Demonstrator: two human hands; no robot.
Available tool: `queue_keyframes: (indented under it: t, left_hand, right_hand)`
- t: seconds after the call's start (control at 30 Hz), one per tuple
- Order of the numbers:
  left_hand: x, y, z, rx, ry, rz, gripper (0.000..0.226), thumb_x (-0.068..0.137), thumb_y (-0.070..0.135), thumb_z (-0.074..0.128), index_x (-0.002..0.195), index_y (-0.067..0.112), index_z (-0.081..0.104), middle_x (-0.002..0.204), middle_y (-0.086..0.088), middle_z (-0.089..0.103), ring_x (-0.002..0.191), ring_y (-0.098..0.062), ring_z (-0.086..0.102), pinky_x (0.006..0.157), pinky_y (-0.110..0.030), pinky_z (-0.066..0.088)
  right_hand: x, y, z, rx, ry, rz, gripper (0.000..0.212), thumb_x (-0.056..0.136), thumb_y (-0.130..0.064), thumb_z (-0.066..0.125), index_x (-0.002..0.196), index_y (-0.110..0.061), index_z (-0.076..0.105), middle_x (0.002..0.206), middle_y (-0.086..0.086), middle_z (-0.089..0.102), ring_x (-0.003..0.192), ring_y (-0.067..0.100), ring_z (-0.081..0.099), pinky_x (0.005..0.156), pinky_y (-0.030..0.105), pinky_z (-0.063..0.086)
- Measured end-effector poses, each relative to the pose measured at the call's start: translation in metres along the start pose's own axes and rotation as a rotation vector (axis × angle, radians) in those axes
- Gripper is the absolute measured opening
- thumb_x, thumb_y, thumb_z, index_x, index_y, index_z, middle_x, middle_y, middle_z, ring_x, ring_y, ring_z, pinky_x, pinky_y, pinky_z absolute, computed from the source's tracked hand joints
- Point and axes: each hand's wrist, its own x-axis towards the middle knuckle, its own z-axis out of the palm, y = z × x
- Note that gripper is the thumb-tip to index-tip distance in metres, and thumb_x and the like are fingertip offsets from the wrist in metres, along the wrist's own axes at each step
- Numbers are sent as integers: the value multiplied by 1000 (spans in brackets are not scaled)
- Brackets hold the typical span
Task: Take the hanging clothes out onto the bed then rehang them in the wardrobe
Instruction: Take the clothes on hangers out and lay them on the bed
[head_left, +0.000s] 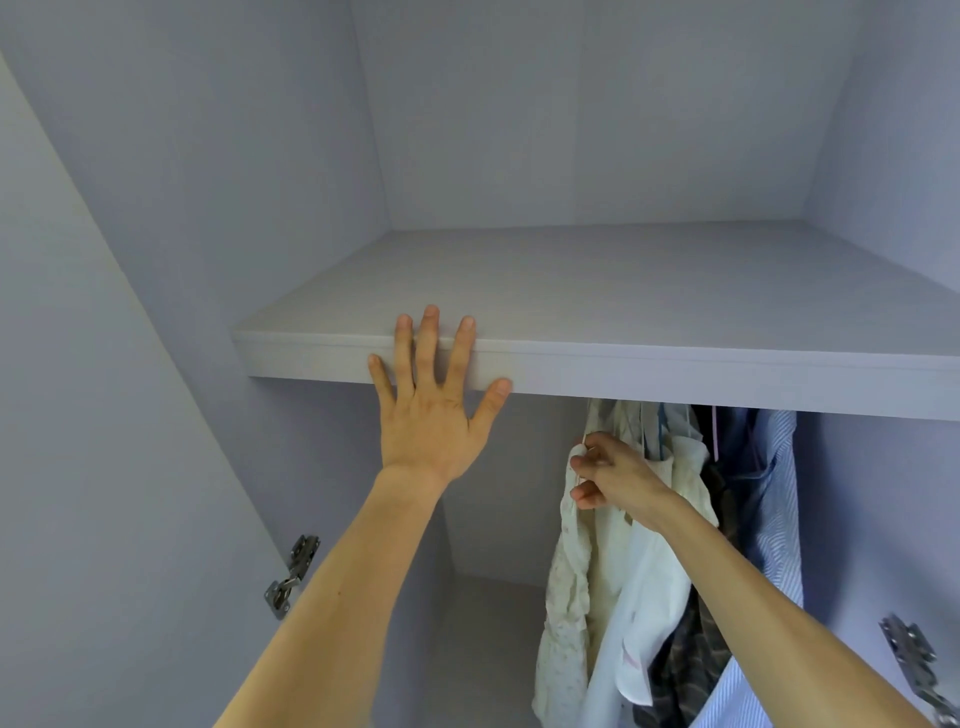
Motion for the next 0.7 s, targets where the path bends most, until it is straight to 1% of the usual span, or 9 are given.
queue_keyframes:
  t: [0.1,0.23,0.3,0.43,0.5,0.57,0.63,0.67,0.7]
  left_hand:
    - [1,1,-3,9,-20,-9,74,94,74,8,144,42,-36,161,3,-27,149,-27,-26,120,-61,-5]
    - [0,3,-9,23,-59,-25,72,95,74,7,140,44,-41,161,4,-29,148,-25,-30,121,-59,-7]
    - [-1,4,-12,25,-81,-29,73,95,73,8,139,44,-42,161,4,-31,147,-24,-32,121,-58,-7]
    - [-3,4,-18,28,-119,-22,73,97,71,13,142,44,-38,161,4,-31,147,-23,-33,122,-58,-4]
    - [-4,6,-23,-19,-104,-9,70,100,65,17,149,42,-28,163,4,-27,149,-21,-29,122,-58,0]
    - [-13,11,-28,-150,-47,-6,65,103,56,24,156,40,-10,165,5,-18,152,-19,-21,123,-55,5]
    - [-35,15,-29,-341,27,-64,58,105,45,34,158,36,14,167,7,-2,154,-17,-1,123,-44,14]
    - [-51,18,-27,-420,22,-118,52,104,42,39,155,33,28,165,7,9,152,-16,11,120,-38,21]
    - [-67,21,-23,-494,-42,-189,46,104,39,42,149,29,40,161,5,22,147,-15,24,117,-33,28]
  right_hand:
    - [-10,-1,4,22,-17,-37,15,100,-12,56,114,-11,54,103,9,53,62,20,69,66,35,61]
    - [-31,-3,8,16,-63,-82,14,99,-14,57,113,-13,56,102,7,53,64,21,69,69,40,61]
    - [-45,-1,12,-11,-90,-107,15,99,-14,57,115,-14,56,101,6,54,64,21,69,71,41,62]
    - [-74,6,23,-80,-137,-139,15,100,-17,56,114,-20,55,102,5,58,67,25,72,68,39,62]
    - [-90,12,29,-116,-177,-157,12,100,-18,55,111,-23,55,101,6,58,67,25,72,65,35,61]
    - [-106,18,34,-151,-224,-164,11,101,-20,54,111,-25,53,97,4,61,66,24,72,65,33,61]
    - [-124,24,42,-189,-273,-163,12,102,-21,52,113,-26,52,93,4,62,66,22,72,65,30,61]
    - [-133,26,46,-197,-296,-159,12,102,-21,51,112,-27,51,91,4,62,65,21,72,64,29,60]
    - [-140,28,50,-191,-318,-154,10,102,-20,51,110,-27,51,89,4,62,62,20,71,62,28,59]
